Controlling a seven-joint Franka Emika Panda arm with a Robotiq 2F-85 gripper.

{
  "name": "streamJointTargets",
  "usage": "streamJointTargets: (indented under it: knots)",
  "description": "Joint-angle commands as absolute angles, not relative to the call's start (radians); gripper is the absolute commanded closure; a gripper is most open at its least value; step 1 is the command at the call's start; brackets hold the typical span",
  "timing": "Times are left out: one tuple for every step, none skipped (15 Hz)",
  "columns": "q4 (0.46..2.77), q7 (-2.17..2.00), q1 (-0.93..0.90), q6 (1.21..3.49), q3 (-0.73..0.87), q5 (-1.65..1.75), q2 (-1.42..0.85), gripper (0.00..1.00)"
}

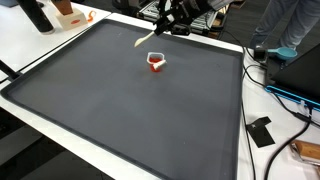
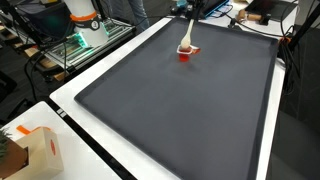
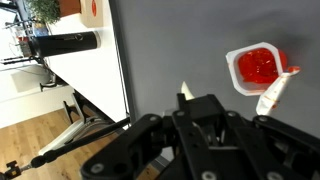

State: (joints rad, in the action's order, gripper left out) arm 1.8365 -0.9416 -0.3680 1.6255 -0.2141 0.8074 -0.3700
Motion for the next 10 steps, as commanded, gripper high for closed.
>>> streamJointTargets:
  knots:
    - [1.822, -0.949, -0.380, 1.582, -0.198, 0.828, -0.397, 0.94]
    - [1.826, -0.936, -0.376, 1.586, -0.195, 0.835, -0.399, 0.94]
    - [1.828, -0.927, -0.370, 1.593, -0.193, 0.825, -0.400, 0.94]
    - [1.835, -0.918, -0.361, 1.611, -0.191, 0.815, -0.399, 0.94]
    - [1.838, -0.916, -0.356, 1.618, -0.187, 0.816, -0.400, 0.94]
    - [1.840, -0.916, -0.351, 1.625, -0.183, 0.816, -0.402, 0.94]
    - [1.842, -0.915, -0.347, 1.631, -0.180, 0.815, -0.404, 0.94]
    - [1.845, -0.911, -0.344, 1.641, -0.176, 0.824, -0.405, 0.94]
    - [1.849, -0.905, -0.341, 1.650, -0.172, 0.833, -0.407, 0.94]
    - [1.852, -0.898, -0.338, 1.660, -0.168, 0.836, -0.408, 0.94]
